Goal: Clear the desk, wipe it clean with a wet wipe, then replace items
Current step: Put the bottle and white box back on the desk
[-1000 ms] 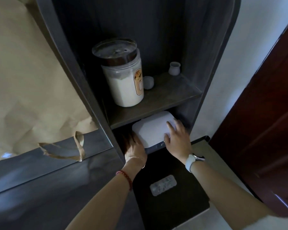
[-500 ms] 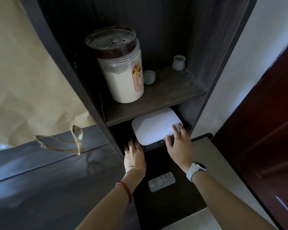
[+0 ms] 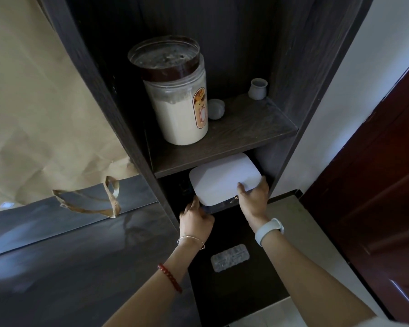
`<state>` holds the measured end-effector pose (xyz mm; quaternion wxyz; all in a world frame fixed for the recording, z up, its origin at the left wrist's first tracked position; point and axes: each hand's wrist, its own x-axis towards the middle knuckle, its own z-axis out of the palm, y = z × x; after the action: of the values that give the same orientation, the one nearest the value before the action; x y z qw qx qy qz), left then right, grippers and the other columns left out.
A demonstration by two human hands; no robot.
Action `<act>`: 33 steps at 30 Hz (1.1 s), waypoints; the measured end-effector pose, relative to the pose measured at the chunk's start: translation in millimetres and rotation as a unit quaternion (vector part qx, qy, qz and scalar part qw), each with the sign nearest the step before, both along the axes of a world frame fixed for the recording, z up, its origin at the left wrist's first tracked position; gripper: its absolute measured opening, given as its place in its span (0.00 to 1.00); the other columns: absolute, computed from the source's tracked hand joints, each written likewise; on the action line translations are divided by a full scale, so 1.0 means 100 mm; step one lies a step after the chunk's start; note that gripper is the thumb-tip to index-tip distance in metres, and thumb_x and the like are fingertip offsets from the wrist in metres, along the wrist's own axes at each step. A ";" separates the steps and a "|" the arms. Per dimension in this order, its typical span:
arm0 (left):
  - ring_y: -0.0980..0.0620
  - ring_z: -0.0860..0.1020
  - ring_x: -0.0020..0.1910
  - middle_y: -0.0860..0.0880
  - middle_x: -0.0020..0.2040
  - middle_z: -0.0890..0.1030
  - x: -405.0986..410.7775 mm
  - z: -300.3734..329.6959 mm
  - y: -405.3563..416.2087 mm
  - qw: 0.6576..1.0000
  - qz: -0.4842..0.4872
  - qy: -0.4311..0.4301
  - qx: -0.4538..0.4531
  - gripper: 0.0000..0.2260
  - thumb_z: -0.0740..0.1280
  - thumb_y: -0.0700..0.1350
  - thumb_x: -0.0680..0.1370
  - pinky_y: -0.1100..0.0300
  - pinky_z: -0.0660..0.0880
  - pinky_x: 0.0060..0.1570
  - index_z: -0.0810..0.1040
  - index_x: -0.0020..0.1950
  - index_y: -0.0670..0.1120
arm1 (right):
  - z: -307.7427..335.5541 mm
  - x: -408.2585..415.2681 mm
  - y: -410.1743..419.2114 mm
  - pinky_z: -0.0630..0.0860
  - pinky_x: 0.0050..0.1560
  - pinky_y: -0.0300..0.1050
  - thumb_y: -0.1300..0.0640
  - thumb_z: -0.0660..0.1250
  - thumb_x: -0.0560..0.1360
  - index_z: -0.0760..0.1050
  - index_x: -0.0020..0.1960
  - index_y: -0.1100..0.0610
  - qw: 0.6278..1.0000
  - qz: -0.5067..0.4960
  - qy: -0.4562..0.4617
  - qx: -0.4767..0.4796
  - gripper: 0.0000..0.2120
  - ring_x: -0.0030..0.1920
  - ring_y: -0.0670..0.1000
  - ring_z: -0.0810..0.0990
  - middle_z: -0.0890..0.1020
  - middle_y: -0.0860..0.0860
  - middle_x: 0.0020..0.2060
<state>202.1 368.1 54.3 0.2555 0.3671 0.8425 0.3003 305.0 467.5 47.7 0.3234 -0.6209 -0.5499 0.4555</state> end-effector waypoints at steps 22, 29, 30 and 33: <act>0.47 0.71 0.52 0.51 0.45 0.70 -0.23 -0.02 -1.25 0.977 -0.189 -0.022 0.093 0.30 0.62 0.32 0.69 0.44 0.65 0.63 0.63 0.71 0.45 | -0.04 0.52 -1.60 0.73 0.48 0.36 0.54 0.63 0.76 0.64 0.65 0.57 0.991 -0.110 0.052 0.058 0.20 0.57 0.51 0.72 0.72 0.54 0.60; 0.45 0.73 0.53 0.42 0.56 0.74 -1.29 -0.33 -2.47 0.974 -0.219 -0.027 0.051 0.28 0.61 0.31 0.70 0.48 0.68 0.62 0.65 0.70 0.45 | -0.33 -0.47 -2.87 0.72 0.52 0.41 0.55 0.63 0.76 0.63 0.66 0.56 0.994 -0.104 0.033 -0.004 0.20 0.56 0.48 0.70 0.68 0.55 0.63; 0.44 0.72 0.55 0.41 0.59 0.73 -1.47 -0.36 -2.64 0.976 -0.213 -0.029 0.040 0.27 0.62 0.31 0.71 0.51 0.67 0.63 0.64 0.70 0.45 | -0.37 -0.66 -3.02 0.72 0.53 0.42 0.55 0.63 0.76 0.63 0.66 0.56 0.995 -0.098 0.028 -0.009 0.20 0.57 0.49 0.70 0.68 0.55 0.63; 0.43 0.71 0.59 0.41 0.62 0.72 -2.00 -0.39 -3.10 0.977 -0.209 -0.034 0.008 0.26 0.62 0.33 0.73 0.54 0.66 0.63 0.63 0.70 0.45 | -0.49 -1.18 -3.36 0.72 0.54 0.41 0.53 0.63 0.76 0.63 0.66 0.56 0.996 -0.077 0.007 -0.035 0.21 0.60 0.52 0.72 0.70 0.55 0.63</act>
<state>2.5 58.2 15.5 0.3379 0.5264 0.7360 0.2590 186.7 131.2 -1.0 0.3393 -0.6690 -0.4821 0.4526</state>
